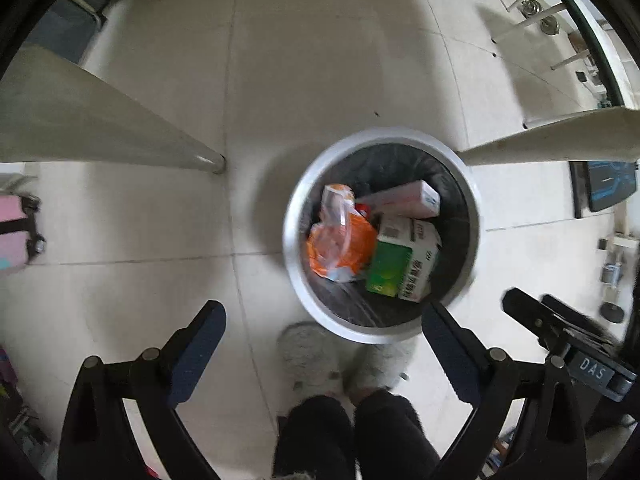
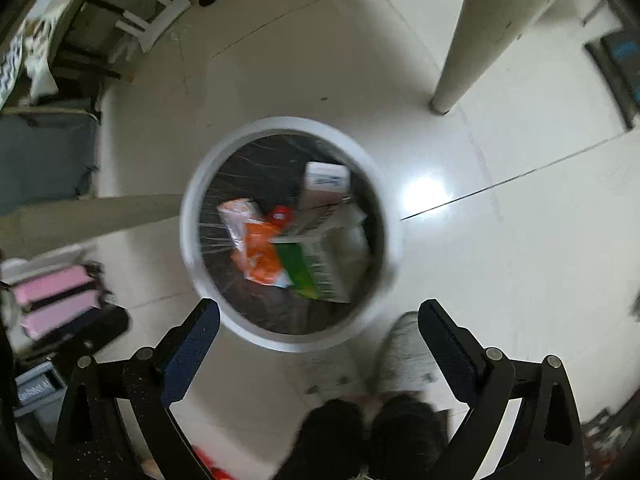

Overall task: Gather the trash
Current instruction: 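Carry both items over the trash bin and open both grippers to drop them, then grasp the striped medicine box with the right gripper while the left grasps the cream box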

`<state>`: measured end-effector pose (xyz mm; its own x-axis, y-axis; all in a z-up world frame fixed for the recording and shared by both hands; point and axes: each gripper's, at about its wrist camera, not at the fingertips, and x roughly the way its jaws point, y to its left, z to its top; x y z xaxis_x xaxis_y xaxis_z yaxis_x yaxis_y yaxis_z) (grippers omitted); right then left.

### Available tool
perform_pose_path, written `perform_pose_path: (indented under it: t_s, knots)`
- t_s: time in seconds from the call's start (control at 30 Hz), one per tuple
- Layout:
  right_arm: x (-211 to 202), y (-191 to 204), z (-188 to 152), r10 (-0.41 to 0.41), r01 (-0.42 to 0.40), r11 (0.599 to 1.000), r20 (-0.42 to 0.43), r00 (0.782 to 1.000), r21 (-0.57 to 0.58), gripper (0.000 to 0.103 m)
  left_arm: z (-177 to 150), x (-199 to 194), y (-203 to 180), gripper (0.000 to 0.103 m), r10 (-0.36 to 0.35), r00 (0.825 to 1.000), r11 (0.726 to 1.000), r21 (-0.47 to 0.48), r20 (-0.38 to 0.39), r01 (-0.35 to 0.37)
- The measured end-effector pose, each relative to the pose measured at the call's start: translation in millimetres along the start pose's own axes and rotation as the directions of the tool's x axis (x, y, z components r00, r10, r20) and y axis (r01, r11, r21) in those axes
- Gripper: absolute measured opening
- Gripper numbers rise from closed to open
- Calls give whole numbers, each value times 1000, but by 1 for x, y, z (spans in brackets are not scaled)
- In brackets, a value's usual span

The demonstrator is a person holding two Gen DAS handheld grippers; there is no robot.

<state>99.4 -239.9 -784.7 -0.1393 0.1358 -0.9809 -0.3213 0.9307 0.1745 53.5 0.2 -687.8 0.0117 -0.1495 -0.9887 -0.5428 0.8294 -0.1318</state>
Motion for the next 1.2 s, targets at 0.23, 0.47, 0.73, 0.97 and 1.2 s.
perform_pose_path:
  t_s: [0.23, 0.47, 0.73, 0.97, 1.2]
  knots:
    - [-29, 0, -21, -182, 185, 980, 35, 983, -81, 100, -18, -17, -8, 100, 78, 997, 997, 7, 23, -78]
    - [-66, 10, -37, -245, 251, 957, 55, 968, -144, 100, -34, -44, -18, 100, 119, 992, 993, -8, 47, -119]
    - [-125, 26, -62, -228, 236, 955, 61, 972, -179, 100, -56, -93, -28, 100, 107, 993, 994, -26, 45, -106]
    - [-208, 39, -86, -187, 204, 962, 107, 977, -183, 100, -76, -159, -36, 100, 93, 993, 995, -33, 67, -91]
    - [-303, 56, -109, -134, 158, 973, 145, 980, -171, 100, -92, -244, -47, 100, 68, 989, 998, -15, 129, -66]
